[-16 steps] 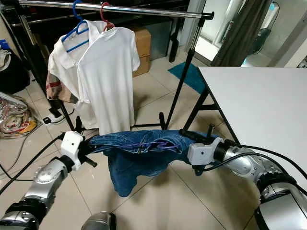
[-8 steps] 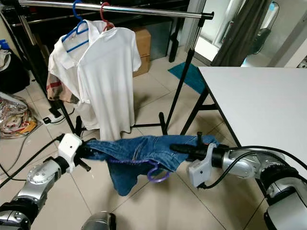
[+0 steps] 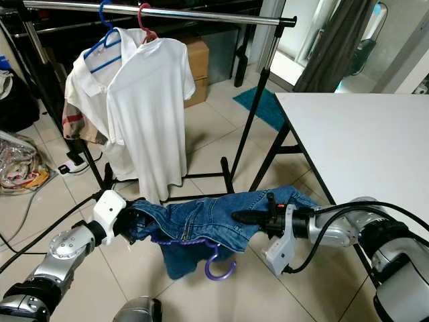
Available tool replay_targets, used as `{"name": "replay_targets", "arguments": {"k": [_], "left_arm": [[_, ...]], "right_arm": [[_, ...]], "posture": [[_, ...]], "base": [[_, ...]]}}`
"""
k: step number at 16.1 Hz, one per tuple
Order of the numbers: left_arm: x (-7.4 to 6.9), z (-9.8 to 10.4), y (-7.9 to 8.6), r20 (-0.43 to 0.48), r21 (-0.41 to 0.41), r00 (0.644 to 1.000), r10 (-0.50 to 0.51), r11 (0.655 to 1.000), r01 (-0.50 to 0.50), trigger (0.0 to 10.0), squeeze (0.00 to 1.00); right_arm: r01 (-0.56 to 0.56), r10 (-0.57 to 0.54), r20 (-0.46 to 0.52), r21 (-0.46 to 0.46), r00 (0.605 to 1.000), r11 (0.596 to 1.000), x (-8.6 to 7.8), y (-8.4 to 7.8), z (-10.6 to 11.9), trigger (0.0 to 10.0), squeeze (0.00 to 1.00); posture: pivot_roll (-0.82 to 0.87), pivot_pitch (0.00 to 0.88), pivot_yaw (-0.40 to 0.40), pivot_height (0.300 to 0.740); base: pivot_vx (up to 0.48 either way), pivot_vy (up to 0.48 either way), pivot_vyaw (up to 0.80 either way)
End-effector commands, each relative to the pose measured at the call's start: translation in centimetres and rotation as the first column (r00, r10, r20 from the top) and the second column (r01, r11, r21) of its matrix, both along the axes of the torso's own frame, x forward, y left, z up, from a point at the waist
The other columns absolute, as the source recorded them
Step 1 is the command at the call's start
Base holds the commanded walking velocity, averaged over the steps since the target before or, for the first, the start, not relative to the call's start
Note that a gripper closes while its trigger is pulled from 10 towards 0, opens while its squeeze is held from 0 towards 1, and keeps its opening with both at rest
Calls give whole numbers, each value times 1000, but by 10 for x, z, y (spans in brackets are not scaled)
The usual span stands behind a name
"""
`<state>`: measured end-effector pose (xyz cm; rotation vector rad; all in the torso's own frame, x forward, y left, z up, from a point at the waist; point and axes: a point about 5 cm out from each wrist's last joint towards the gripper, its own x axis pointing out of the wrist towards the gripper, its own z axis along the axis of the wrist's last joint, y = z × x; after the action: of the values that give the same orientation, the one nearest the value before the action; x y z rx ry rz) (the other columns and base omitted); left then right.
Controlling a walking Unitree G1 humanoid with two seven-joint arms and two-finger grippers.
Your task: Hang hanger
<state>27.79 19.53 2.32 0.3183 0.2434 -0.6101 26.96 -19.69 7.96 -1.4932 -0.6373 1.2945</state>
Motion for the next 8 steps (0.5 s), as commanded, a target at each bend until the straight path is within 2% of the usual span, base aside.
{"name": "replay_targets", "arguments": {"k": [1,4,5,7,8], "left_arm": [[6,6,0,31,13,999,-6,1000,6,10000,0],[-5,-3,7,2,59,1000,-16,998,16,10000,0],[-10,-7,8,-10,97,999,-38,995,39,10000,0],[-16,-12,7,-21,144,997,-72,987,74,10000,0],[-20,-16,6,-27,156,996,-82,984,85,10000,0]], "right_arm": [[-13,13,20,-32,1000,999,0,-8,2,10000,0],[7,-5,62,-40,998,999,5,-18,6,10000,0],[34,-32,73,-35,997,999,8,-23,8,10000,0],[108,-109,66,21,992,994,14,-26,15,10000,0],[181,-185,28,106,982,978,19,-25,23,10000,0]], "posture": [[282,27,-81,740],[281,30,-79,740],[282,31,-79,740],[286,31,-81,740],[286,31,-81,740]], "base": [[0,0,0],[0,0,0],[0,0,0],[0,0,0],[0,0,0]]}}
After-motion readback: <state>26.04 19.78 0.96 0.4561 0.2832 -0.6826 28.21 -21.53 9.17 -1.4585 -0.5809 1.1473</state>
